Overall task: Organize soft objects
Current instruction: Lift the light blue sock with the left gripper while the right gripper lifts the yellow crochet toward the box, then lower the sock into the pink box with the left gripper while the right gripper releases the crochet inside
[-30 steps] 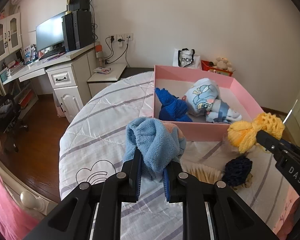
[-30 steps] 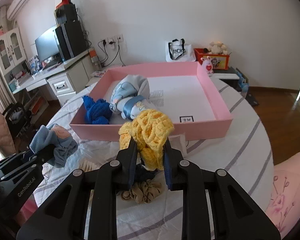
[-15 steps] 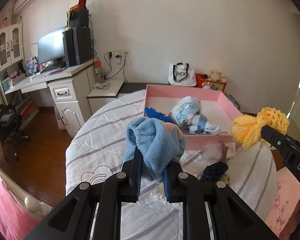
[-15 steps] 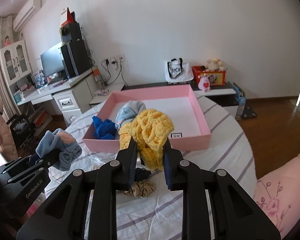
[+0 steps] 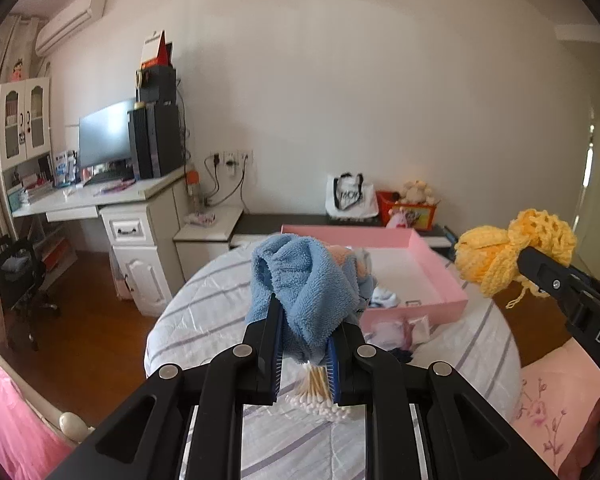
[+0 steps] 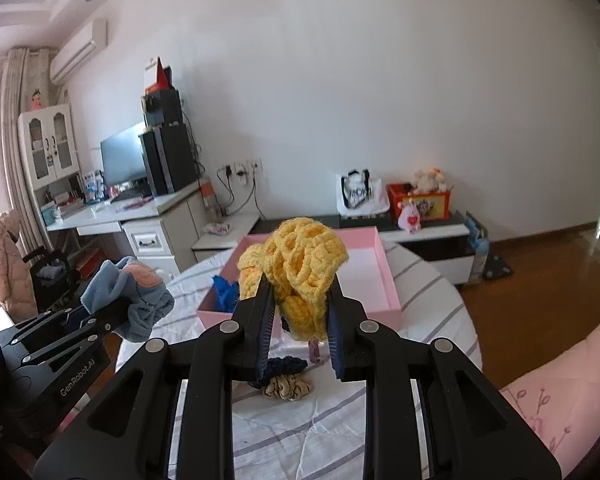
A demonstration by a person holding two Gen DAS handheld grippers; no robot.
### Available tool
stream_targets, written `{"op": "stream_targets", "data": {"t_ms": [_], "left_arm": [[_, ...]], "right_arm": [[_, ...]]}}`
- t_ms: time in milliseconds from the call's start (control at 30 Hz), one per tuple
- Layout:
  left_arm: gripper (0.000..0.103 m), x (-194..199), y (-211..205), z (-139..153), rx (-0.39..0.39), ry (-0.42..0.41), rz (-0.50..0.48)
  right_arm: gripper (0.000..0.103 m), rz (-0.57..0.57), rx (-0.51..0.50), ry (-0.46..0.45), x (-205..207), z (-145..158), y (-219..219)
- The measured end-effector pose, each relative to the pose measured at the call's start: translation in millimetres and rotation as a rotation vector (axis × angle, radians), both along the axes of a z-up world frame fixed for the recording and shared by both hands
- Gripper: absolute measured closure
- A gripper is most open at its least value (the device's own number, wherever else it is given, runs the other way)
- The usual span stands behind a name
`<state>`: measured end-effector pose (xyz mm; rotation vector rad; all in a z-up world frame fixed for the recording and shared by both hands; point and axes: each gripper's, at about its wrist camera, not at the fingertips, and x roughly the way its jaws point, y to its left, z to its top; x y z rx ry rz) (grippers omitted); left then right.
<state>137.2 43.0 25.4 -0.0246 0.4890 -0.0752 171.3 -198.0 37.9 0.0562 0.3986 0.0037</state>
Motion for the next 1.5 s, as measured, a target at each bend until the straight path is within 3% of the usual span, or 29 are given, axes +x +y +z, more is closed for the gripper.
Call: {"op": "stream_targets", "data": {"t_ms": [333, 600, 1500], "left_arm": [[0.088, -55.3, 7.1, 12.5, -0.006, -0.092, -0.004], [0.088, -82.7, 13.5, 8.5, -0.009, -0.124, -0.011], [0.088, -59.7, 5.9, 11.3, -0.002, -0.073, -0.011]], "right_arm": [[0.081, 0.004, -0.031, -0.1, -36.5, 22.2, 4.9], [0.081, 0.012, -0.039, -0.114, -44.0, 25.0, 9.0], [0.081, 0.008, -0.04, -0.068, -28.6, 14.9, 9.3]]}}
